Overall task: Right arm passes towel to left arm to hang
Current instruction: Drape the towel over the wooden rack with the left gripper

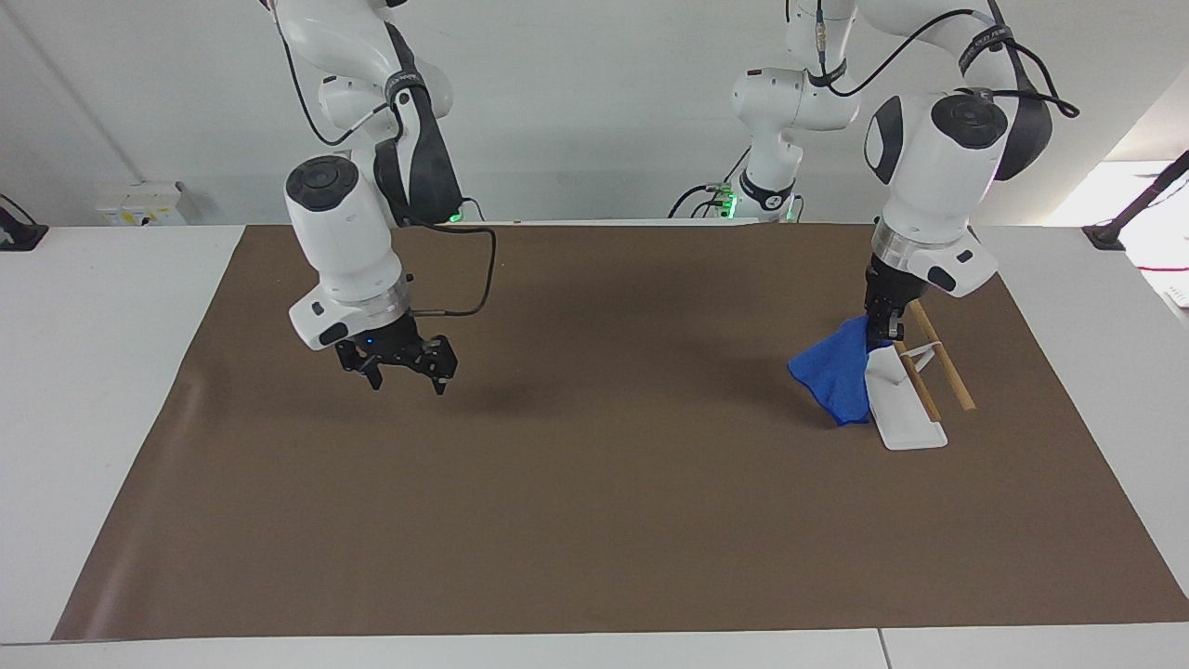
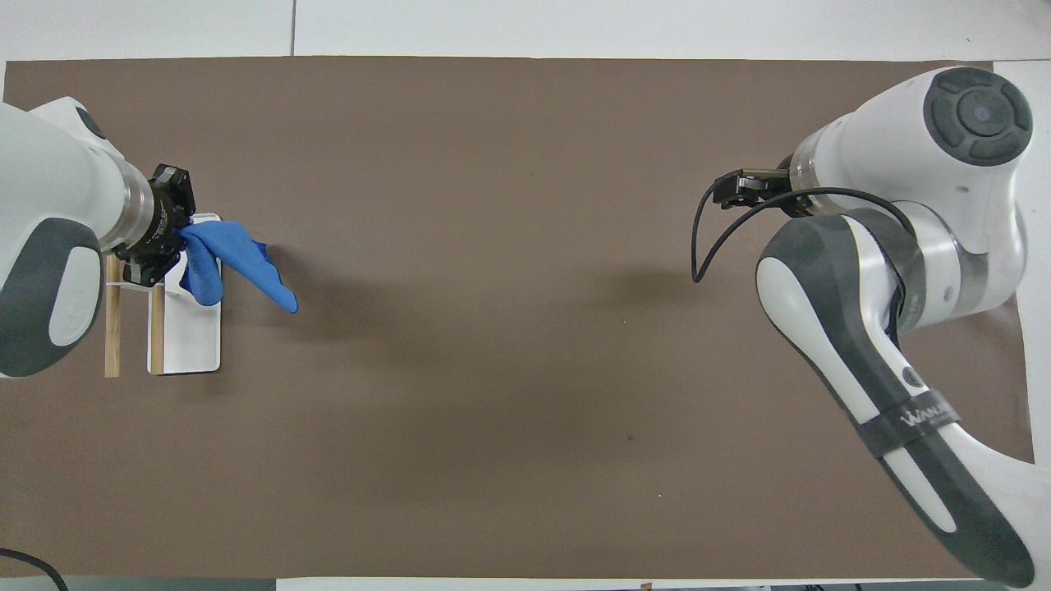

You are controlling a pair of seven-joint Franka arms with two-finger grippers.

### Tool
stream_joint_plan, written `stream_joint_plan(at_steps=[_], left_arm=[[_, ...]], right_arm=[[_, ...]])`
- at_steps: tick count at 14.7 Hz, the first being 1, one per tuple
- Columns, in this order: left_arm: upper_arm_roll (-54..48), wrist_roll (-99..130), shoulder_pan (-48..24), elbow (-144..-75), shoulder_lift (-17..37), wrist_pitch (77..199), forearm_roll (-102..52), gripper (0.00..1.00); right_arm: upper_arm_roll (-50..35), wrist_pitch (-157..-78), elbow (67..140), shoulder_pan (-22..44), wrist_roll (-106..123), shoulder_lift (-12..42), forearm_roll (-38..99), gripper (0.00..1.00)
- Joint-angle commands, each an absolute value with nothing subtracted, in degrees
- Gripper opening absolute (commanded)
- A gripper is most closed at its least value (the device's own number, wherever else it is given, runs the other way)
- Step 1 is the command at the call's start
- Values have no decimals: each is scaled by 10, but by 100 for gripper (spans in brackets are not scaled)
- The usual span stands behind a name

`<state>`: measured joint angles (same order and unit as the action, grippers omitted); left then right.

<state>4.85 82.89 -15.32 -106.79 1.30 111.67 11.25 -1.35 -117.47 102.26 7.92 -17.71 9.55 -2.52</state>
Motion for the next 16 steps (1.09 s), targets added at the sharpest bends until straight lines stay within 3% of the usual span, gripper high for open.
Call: stream_joint_plan(at_steps=[1,4,8,11,16], left_arm=[[51,799,-153,-1066,4,1113,156,0],[52,758,-133,-1069,9,1184,170,0],[52,660,-91,-1072,1,1208,171,0],[52,635,-66,-1084,-15,1223,171,0],[51,534,-34,-1149,-45,1296,200,0]], right_arm=[[-21,-1119,1018,51,-148,48,-40,100],[-20,-1024,978,26,-127,17,-31,100],[-20,-842,830,-6,-84,24,-28,100],[-20,-845,872,-12,-77,6,-26,100],[-23,-844,866,-11,-87,7,-5,100]])
